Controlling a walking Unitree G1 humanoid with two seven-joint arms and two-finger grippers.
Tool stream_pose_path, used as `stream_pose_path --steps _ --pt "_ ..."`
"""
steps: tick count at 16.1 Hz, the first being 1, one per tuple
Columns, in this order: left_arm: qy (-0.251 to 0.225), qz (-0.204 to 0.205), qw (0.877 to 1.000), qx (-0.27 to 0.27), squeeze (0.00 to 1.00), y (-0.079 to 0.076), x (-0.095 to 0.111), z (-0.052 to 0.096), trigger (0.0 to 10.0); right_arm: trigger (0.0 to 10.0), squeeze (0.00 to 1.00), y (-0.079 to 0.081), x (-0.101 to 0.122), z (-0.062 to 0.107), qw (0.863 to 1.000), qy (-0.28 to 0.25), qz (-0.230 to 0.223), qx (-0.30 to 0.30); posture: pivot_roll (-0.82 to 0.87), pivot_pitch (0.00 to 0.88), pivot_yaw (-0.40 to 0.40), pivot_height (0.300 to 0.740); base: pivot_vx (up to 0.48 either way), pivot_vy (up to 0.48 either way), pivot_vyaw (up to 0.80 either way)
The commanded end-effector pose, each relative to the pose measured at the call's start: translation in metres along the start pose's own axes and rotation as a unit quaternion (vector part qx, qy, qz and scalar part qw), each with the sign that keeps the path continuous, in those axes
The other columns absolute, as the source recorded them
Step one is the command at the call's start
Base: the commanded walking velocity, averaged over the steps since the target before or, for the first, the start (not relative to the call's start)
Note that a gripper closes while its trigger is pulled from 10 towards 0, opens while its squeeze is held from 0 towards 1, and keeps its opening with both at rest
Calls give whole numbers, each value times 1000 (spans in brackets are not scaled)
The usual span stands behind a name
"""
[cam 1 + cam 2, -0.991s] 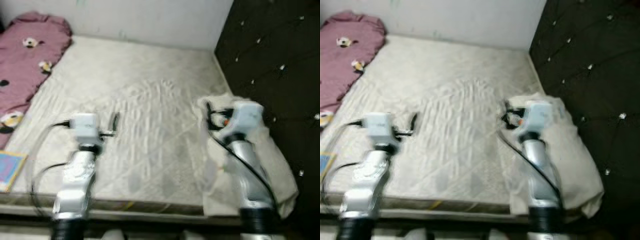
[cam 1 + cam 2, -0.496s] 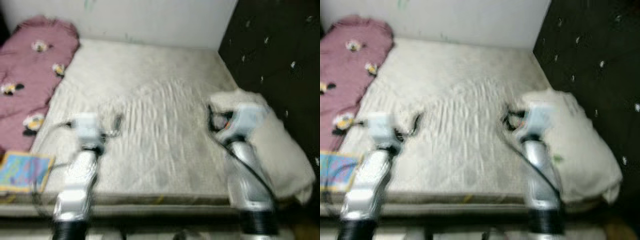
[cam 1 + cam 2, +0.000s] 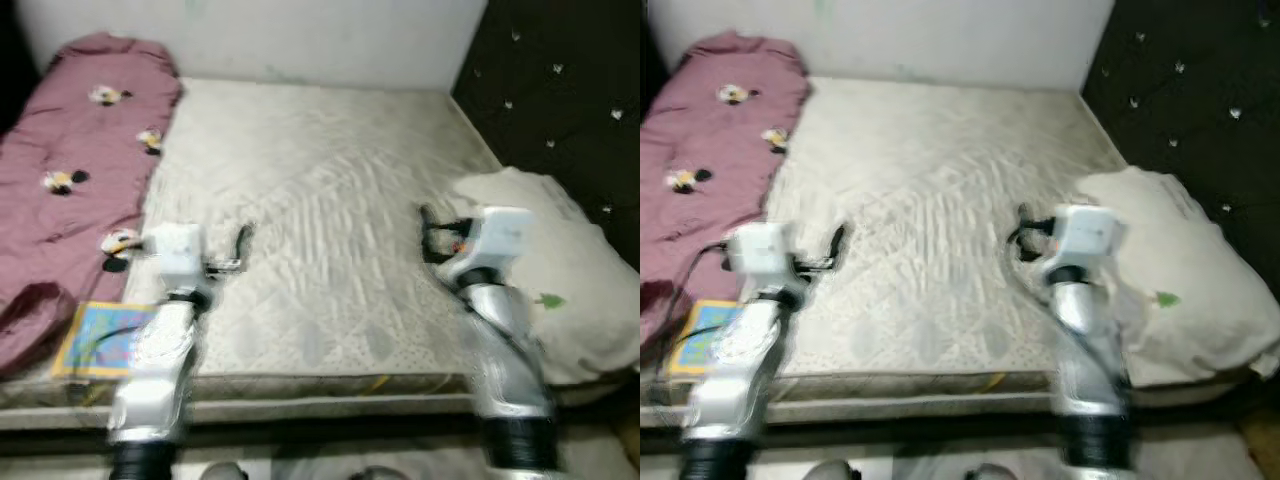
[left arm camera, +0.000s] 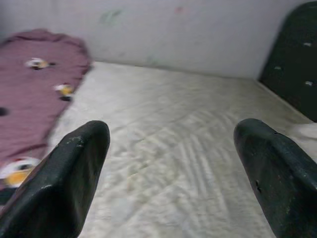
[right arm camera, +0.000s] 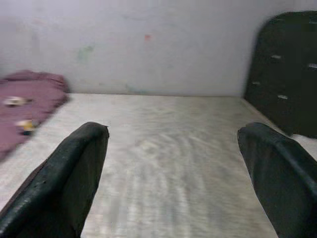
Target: Clean up the room
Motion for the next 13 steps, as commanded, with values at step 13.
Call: stream_pose_path --steps 13 --pt "-2 8 1000 -20 0 -13 4 -2 10000 10000 0 -13 -1 1 1000 2 11 -15 6 0 -66 740 0 480 -212"
Point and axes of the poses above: a point about 5 cm out from each wrist's last joint towards the gripper, its own z axis pointing back from the gripper into the wrist, its own x axis along the axis of the wrist's last joint, y = z × x, the point moved 5 cm from there along -z, pointing out of the wrist towards the gripper, and after that the axes turned 7 degrees about z, right-handed, at the moved point
